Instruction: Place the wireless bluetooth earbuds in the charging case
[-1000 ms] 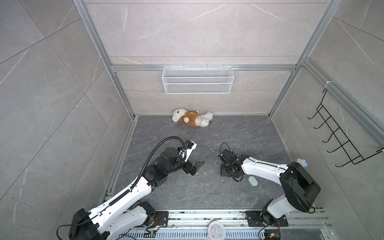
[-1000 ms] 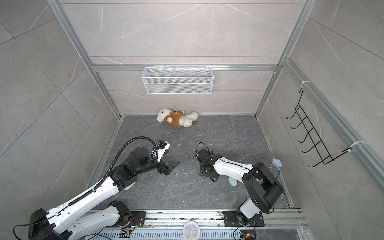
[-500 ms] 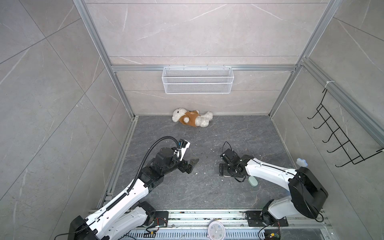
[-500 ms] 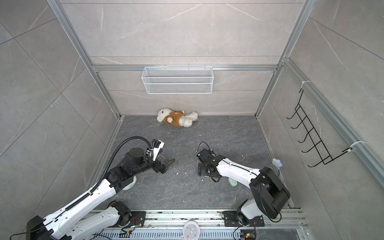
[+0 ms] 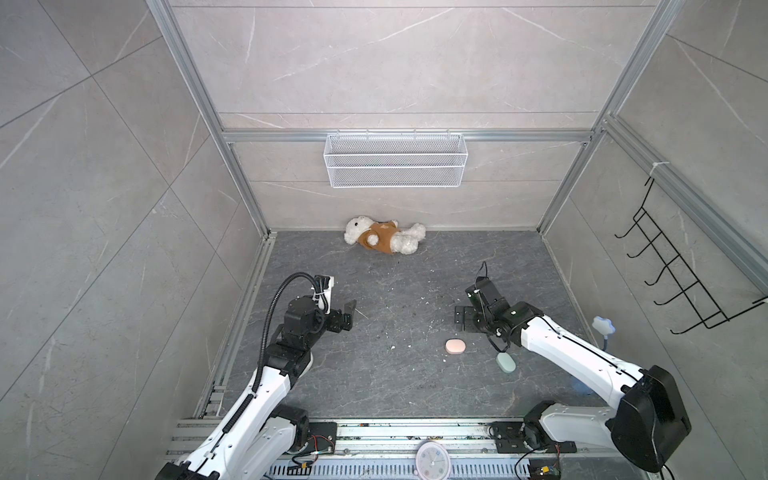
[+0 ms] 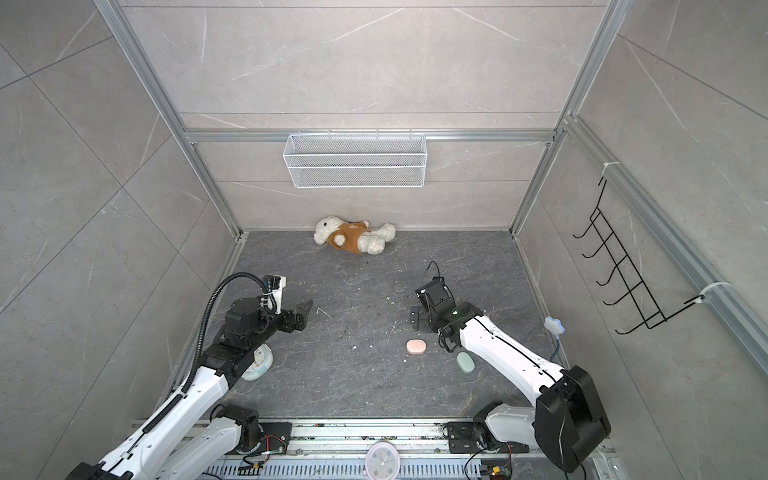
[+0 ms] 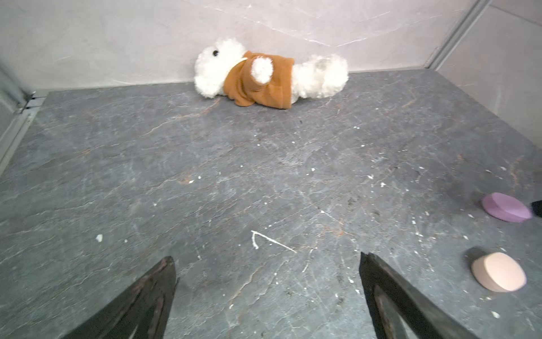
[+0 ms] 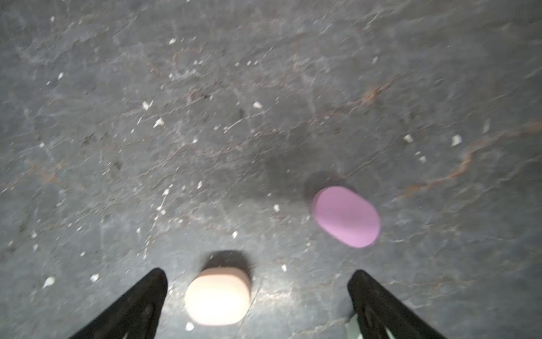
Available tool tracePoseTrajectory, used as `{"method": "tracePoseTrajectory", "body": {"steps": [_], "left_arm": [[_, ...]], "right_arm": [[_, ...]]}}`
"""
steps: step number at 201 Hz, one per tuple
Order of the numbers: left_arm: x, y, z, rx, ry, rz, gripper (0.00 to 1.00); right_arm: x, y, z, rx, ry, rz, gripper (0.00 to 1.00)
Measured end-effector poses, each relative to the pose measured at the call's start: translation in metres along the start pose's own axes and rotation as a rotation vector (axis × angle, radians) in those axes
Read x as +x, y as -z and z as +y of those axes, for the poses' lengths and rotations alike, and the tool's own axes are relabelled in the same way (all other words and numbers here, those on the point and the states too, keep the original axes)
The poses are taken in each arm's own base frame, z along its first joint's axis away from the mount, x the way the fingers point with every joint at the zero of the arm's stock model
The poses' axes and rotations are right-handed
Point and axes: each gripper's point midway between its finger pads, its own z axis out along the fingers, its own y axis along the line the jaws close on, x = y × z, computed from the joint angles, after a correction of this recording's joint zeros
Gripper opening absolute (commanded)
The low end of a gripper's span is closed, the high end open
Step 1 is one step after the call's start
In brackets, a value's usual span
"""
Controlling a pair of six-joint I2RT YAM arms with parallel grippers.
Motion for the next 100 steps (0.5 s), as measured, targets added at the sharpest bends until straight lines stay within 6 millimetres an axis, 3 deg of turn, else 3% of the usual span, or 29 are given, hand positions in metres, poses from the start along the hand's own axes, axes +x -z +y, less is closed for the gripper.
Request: {"method": "tracePoseTrajectory", "body": {"steps": [48,75,100], "left_arm": [[0.017,-0.017,0.05,-0.124,0.054,0.015,0.99],[0.023,-0.024,0.07,-0.174,0.061,0.009,0.99],[0.035,-0.028,0.085,-0.216,0.064,0.015,0.98]], "right_arm": [[-0.041,-0.012,-0.071,0.16,-0.027,-0.192,1.0],[-0.043,-0.033,-0.099,0.218,-0.029,-0.244,1.0],[-0.036,-0.054,-0.112,0.227,-0.016,-0.278,1.0]]}}
